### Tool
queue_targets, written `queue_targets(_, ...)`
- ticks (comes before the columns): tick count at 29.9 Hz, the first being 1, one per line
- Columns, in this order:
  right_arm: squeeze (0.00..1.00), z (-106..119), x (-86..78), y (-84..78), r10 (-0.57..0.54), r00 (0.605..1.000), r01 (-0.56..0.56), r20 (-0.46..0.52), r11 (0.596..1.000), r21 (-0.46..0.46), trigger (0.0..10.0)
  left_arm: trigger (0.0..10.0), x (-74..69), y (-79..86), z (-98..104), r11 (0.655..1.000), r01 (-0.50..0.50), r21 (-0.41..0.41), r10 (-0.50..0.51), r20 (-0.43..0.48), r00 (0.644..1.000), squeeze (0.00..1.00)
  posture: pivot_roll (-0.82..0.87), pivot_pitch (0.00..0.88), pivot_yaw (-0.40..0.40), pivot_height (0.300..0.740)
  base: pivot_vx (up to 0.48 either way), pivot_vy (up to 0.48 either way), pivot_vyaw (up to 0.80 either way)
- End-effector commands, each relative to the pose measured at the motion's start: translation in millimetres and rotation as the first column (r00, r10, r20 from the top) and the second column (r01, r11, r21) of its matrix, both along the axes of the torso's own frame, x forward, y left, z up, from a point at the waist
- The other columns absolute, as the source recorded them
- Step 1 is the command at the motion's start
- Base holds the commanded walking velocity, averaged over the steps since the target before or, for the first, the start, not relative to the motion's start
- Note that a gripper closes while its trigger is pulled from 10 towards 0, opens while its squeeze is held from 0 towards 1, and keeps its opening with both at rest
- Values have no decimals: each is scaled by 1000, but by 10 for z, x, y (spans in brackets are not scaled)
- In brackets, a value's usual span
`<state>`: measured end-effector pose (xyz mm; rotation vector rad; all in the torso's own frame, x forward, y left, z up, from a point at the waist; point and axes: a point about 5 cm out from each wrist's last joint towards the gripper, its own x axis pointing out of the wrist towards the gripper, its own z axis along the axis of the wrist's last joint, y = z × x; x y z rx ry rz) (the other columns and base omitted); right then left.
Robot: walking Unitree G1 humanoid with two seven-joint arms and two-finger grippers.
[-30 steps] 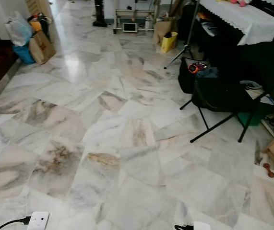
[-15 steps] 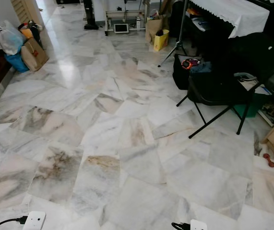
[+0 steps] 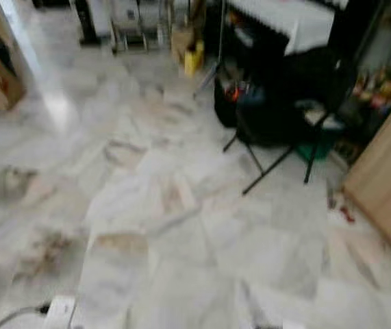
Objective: Hang keys on a hook
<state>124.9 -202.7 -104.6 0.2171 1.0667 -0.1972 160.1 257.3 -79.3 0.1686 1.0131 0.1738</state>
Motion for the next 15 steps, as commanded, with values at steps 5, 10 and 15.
queue_targets(5, 0, -12, -45, -13, -4, 1000, 4, -13, 1000, 1, 10000, 10000, -14, -33, -19, 1000, -9, -15, 8, -12, 1000, 0, 60, 0, -25, 740, 0, 0, -788)
queue_targets(10, 0, -17, -48, 10, -14, 1000, 14, -15, 1000, 5, 10000, 10000, -11, -17, -14, 1000, 5, -5, -5, -22, 1000, 0, 37, 0, -6, 740, 0, 0, -788)
queue_targets(15, 0, -22, -57, 25, -32, 999, 32, -16, 999, 9, 10000, 10000, -9, -3, -9, 1000, 24, 1, -24, -29, 999, 0, 17, 0, 11, 740, 0, 0, -788)
